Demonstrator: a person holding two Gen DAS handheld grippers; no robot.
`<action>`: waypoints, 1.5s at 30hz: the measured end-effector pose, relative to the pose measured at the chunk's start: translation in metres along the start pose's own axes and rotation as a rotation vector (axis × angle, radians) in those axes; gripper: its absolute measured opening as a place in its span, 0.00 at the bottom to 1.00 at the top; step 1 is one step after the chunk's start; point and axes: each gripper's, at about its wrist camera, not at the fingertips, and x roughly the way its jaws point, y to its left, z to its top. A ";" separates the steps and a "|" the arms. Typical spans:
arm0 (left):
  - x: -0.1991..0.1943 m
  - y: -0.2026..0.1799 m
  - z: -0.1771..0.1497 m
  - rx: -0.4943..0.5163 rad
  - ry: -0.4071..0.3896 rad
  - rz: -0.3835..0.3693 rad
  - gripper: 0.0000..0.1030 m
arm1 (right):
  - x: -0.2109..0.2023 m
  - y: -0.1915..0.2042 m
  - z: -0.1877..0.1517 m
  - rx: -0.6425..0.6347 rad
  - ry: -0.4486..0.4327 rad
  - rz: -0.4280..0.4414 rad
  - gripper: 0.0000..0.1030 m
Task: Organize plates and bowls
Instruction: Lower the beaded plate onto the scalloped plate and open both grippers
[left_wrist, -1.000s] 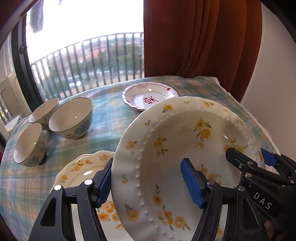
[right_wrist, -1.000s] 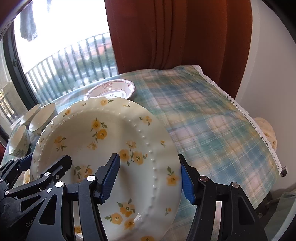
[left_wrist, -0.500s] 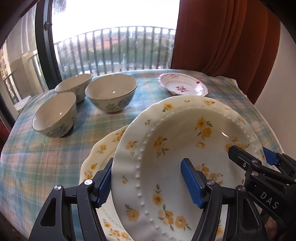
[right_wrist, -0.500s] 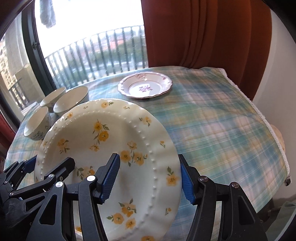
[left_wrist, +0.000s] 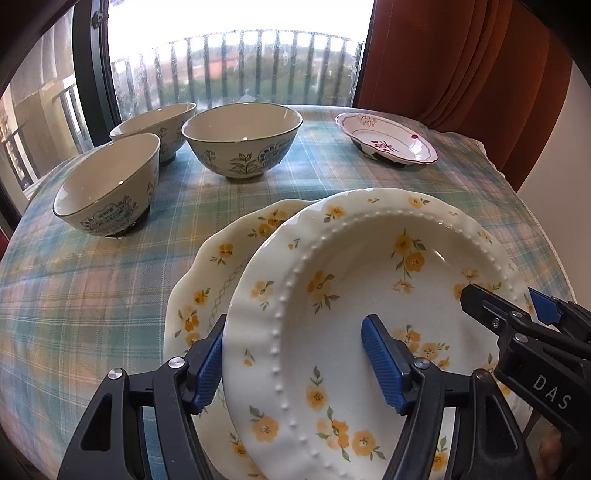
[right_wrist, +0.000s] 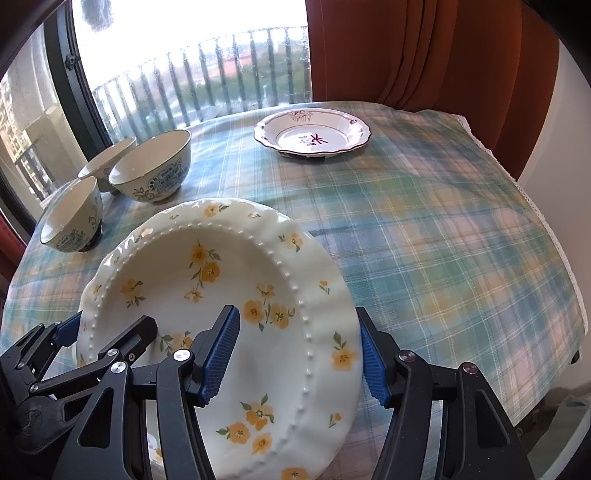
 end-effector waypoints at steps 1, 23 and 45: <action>0.002 0.002 0.000 -0.001 0.003 -0.002 0.70 | 0.001 0.001 0.000 -0.001 0.002 -0.002 0.63; 0.012 -0.032 -0.002 0.168 -0.021 0.277 0.74 | 0.014 0.003 -0.006 0.005 -0.050 0.070 0.63; -0.013 -0.026 -0.023 0.161 -0.035 0.142 0.85 | -0.007 0.011 -0.029 -0.036 -0.077 0.041 0.50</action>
